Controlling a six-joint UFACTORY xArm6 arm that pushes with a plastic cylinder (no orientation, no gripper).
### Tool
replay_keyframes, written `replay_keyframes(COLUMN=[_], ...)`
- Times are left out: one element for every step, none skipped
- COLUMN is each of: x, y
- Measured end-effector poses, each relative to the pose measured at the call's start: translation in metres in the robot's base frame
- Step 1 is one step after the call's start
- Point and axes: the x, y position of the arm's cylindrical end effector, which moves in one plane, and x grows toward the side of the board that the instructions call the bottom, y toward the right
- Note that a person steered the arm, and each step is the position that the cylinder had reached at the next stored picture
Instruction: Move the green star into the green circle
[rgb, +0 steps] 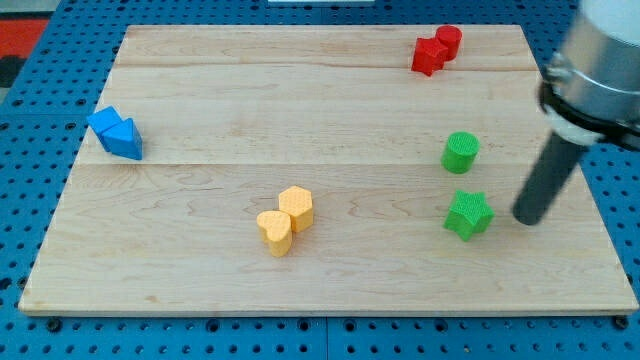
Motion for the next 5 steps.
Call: replay_keyframes(x=[0.049,0.049,0.011,-0.023,-0.023], y=[0.000,-0.029,-0.050,-0.050,-0.044])
